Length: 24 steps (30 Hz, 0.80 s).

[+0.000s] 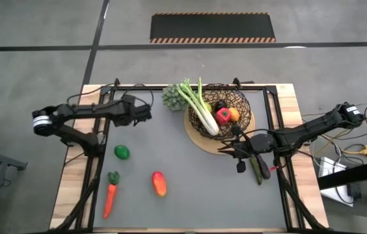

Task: Build produce basket
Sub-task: Put the yellow starfruit into the black wire basket

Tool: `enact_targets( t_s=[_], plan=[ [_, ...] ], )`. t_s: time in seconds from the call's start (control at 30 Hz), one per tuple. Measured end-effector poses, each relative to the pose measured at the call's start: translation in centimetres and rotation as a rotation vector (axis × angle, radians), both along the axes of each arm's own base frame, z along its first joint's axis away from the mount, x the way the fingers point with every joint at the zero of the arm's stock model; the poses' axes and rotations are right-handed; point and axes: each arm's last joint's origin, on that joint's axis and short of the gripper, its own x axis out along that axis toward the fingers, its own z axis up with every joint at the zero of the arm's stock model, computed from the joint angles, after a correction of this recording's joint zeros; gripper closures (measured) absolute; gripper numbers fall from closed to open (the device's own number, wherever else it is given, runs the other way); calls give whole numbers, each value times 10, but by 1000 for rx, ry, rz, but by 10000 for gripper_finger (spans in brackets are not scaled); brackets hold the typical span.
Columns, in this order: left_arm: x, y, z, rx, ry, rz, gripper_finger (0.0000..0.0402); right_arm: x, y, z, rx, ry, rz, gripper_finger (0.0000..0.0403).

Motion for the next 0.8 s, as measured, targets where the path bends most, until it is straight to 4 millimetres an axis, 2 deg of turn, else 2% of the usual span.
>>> enact_targets(
  t_s=[0.17,0.5,0.67,0.8],
  plan=[
    [16,-37,20,100,-83,-259,395,0,0,-1,1,1,0,394],
    [67,-111,52,348,-294,-1024,392,2,0,5,67,-69,-24,388],
    [83,-129,68,462,-440,-1320,391,4,0,10,99,-132,-27,349],
    [93,-135,70,516,-510,-1477,391,5,0,15,112,-190,-24,308]
  ],
)
